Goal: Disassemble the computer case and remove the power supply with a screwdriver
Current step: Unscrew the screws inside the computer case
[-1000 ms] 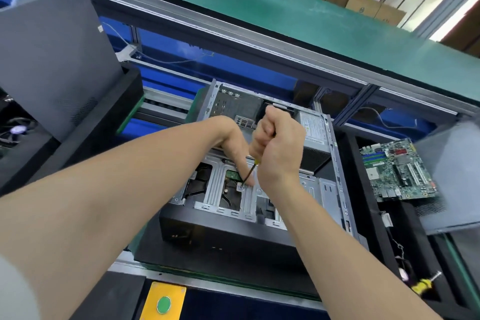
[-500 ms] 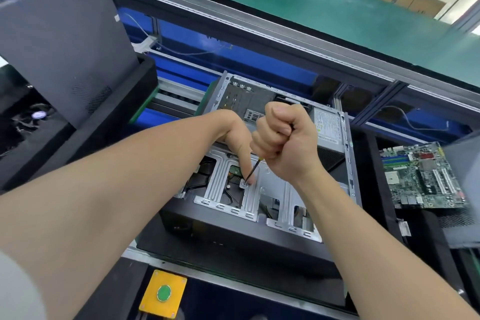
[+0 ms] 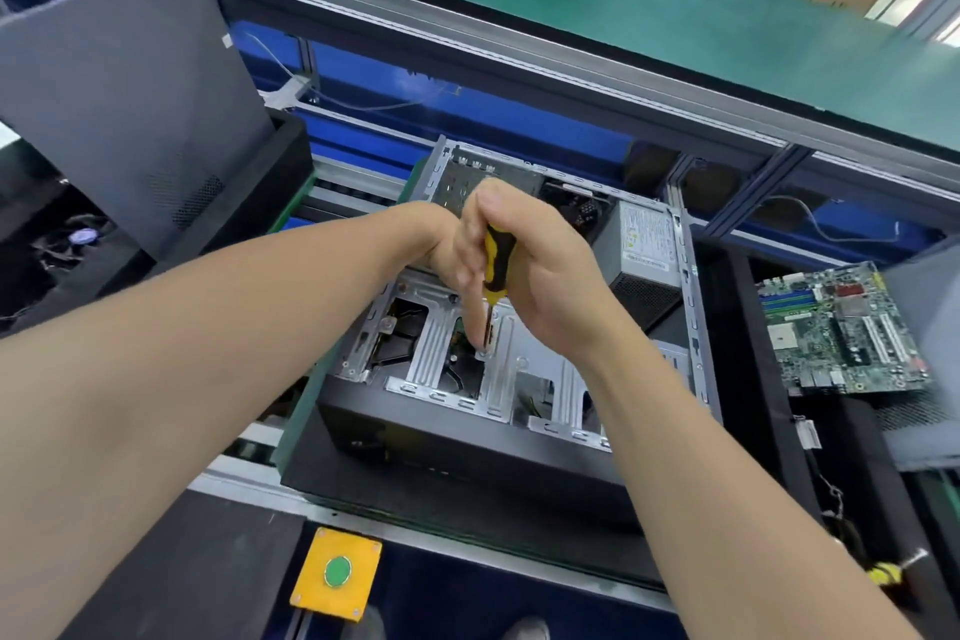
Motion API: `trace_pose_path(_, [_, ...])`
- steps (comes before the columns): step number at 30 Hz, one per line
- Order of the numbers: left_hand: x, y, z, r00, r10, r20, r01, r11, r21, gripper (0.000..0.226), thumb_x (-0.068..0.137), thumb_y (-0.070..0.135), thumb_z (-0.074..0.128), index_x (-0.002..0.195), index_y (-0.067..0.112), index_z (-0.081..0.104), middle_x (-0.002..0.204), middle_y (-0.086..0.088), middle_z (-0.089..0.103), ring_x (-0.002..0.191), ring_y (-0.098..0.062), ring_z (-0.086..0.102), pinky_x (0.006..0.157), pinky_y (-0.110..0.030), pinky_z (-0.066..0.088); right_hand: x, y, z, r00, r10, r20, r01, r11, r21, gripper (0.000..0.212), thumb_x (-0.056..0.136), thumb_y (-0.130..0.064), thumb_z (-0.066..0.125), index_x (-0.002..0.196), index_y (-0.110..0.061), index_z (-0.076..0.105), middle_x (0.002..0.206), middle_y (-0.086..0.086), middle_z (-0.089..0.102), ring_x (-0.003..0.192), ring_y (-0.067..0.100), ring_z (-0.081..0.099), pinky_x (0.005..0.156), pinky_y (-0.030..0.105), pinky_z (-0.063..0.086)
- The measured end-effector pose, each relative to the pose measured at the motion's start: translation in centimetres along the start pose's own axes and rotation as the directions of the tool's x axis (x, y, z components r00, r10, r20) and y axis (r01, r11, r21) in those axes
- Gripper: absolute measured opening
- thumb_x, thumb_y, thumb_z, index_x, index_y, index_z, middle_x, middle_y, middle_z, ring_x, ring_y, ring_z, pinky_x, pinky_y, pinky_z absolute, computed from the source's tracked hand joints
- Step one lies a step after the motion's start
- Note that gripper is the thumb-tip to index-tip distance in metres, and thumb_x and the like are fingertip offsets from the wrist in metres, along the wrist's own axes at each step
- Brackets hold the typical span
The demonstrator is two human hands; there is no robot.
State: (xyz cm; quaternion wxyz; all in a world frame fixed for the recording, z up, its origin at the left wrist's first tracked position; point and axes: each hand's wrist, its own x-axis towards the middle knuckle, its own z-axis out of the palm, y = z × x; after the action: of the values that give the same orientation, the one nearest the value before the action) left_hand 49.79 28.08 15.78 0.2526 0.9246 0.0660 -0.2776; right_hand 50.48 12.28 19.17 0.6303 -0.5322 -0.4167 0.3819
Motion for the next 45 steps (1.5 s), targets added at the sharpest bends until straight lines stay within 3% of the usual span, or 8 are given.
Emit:
trace_pose_path(3, [-0.7,0.1,0.3,0.966,-0.030,0.257,0.026,0.999,0.020,0.094,0.062,0.066,0.087,0.138,0.021,0.057,0.118,0.010,0.070,0.119,-0.031,0.061,0.107,-0.040,0.043,-0.5,0.0,1.0,0.931,-0.010,-0.364,-0.022,0.996,-0.082,0.038,0.107,-0.034,0.053,0.078,-0.012,0.066,0.068,0.002,0.060,0.064,0.017,0.057,0.067,0.027,0.049])
trace_pose_path(5, [-0.5,-0.3,0.5,0.978,0.000,0.209,0.012,0.998,-0.056,0.046,0.062,0.057,0.090,0.078,0.047,0.048,0.089,0.028,0.070,0.095,0.003,0.066,0.094,-0.018,0.047,-0.2,0.1,1.8,0.840,0.022,-0.543,-0.048,0.998,-0.034,0.043,0.109,-0.031,0.051,0.069,-0.019,0.064,0.064,-0.001,0.054,0.057,0.015,0.047,0.058,0.030,0.040])
trace_pose_path(10, [-1.6,0.3,1.1,0.924,0.167,0.344,-0.082,0.965,-0.248,0.048,0.075,0.037,0.088,0.081,0.076,0.061,0.087,0.052,0.059,0.080,0.032,0.053,0.083,-0.017,0.037,0.4,0.4,3.1,0.809,0.041,-0.587,0.046,0.990,0.133,0.045,0.108,-0.021,0.045,0.063,-0.019,0.045,0.056,-0.002,0.031,0.050,0.014,0.019,0.049,0.027,0.015])
trace_pose_path(26, [-0.2,-1.1,1.5,1.000,0.003,-0.018,-0.005,0.991,-0.136,0.029,0.094,0.009,0.068,0.123,0.007,0.065,0.138,-0.018,0.060,0.130,-0.033,0.058,0.113,-0.050,0.043,1.7,0.1,-0.6,0.912,0.047,0.407,-0.199,0.920,0.339,0.020,0.089,-0.024,0.052,0.070,-0.016,0.054,0.050,-0.005,0.022,0.041,0.009,0.016,0.042,0.019,0.014])
trace_pose_path(33, [0.2,-0.5,1.2,0.974,0.026,0.227,0.015,0.984,-0.176,0.033,0.058,0.044,0.091,0.077,0.027,0.070,0.092,0.006,0.067,0.083,-0.013,0.063,0.082,-0.031,0.051,-0.2,0.1,-0.2,0.990,0.034,-0.136,-0.018,0.993,0.116,0.029,0.104,-0.021,0.047,0.080,-0.008,0.054,0.064,0.009,0.050,0.052,0.023,0.042,0.053,0.035,0.033])
trace_pose_path(38, [0.1,-0.3,1.4,0.960,0.086,0.265,-0.024,0.973,-0.231,0.022,0.067,0.034,0.082,0.086,0.033,0.072,0.084,0.024,0.072,0.083,0.002,0.071,0.076,-0.021,0.058,-0.5,-0.5,2.5,0.761,-0.019,-0.649,-0.076,0.990,-0.119,0.038,0.111,-0.024,0.047,0.077,-0.015,0.062,0.070,0.002,0.058,0.063,0.017,0.050,0.065,0.037,0.045])
trace_pose_path(41, [0.3,-0.2,1.8,0.968,0.135,0.210,-0.080,0.965,-0.252,0.029,0.066,0.038,0.077,0.093,0.046,0.067,0.114,0.018,0.062,0.126,-0.017,0.054,0.112,-0.045,0.044,-0.4,-0.2,4.1,0.710,-0.032,-0.704,-0.065,0.992,-0.111,0.040,0.106,-0.018,0.045,0.067,-0.018,0.047,0.066,0.005,0.044,0.063,0.019,0.035,0.068,0.043,0.031])
trace_pose_path(45, [0.2,-0.3,2.1,0.945,0.235,0.229,-0.163,0.942,-0.295,0.027,0.068,0.047,0.076,0.086,0.066,0.069,0.090,0.039,0.068,0.095,0.012,0.065,0.085,-0.022,0.052,-0.5,0.0,3.2,0.803,-0.018,-0.596,0.050,0.998,0.037,0.050,0.104,-0.025,0.052,0.057,-0.020,0.036,0.053,-0.002,0.028,0.049,0.014,0.021,0.049,0.027,0.020])
